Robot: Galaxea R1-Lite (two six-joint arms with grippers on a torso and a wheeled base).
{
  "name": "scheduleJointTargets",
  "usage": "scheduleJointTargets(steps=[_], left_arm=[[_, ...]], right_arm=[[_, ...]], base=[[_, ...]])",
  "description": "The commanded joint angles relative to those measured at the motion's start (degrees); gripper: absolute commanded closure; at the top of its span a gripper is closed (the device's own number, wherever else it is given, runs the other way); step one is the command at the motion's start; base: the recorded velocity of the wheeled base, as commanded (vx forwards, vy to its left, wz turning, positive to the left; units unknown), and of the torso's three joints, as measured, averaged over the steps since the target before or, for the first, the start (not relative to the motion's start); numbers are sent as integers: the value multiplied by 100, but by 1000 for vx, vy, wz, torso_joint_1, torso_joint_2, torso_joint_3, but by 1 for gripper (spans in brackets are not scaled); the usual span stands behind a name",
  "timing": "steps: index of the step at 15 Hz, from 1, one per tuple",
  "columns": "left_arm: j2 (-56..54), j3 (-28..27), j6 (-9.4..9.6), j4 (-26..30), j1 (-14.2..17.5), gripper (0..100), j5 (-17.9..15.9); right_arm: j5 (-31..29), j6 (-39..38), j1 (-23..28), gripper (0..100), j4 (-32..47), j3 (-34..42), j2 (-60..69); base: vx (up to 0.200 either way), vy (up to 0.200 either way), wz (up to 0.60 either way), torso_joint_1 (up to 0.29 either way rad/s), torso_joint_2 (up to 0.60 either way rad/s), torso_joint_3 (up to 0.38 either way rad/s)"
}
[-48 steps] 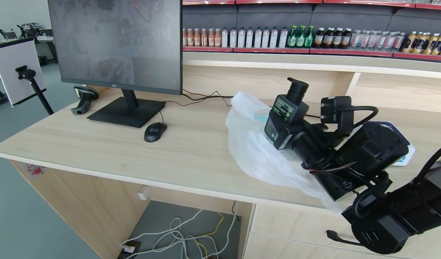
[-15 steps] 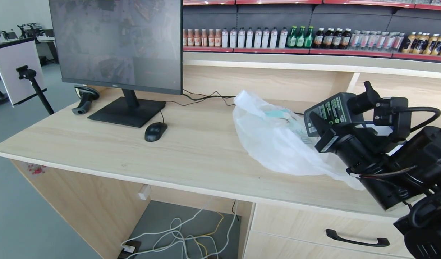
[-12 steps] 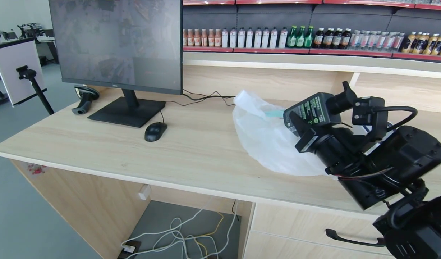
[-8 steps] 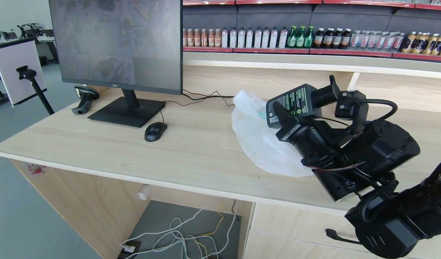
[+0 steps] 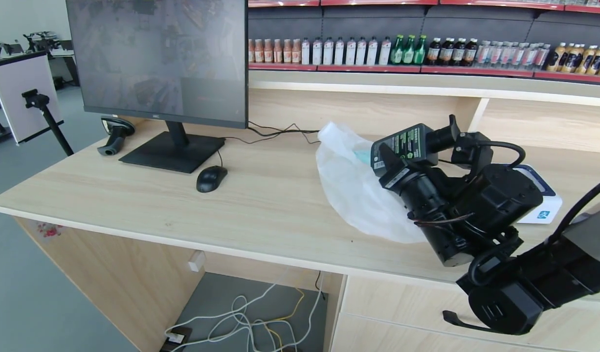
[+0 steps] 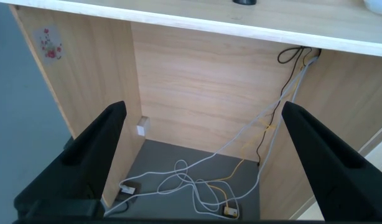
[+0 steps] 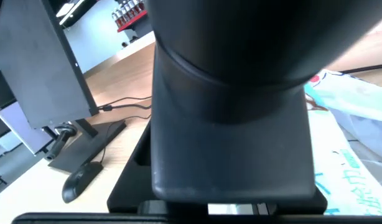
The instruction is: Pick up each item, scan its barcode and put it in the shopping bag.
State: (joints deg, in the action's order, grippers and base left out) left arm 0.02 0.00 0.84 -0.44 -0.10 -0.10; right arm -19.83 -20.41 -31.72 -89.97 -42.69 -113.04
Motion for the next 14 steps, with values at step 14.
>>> scheduleJointTargets(steps=[14], left_arm=[[-2,0,215,0,1,0,-8]], right_arm=[[15,-649,245,100,366,-152,-192]], base=[[0,0,0,0,0,0]])
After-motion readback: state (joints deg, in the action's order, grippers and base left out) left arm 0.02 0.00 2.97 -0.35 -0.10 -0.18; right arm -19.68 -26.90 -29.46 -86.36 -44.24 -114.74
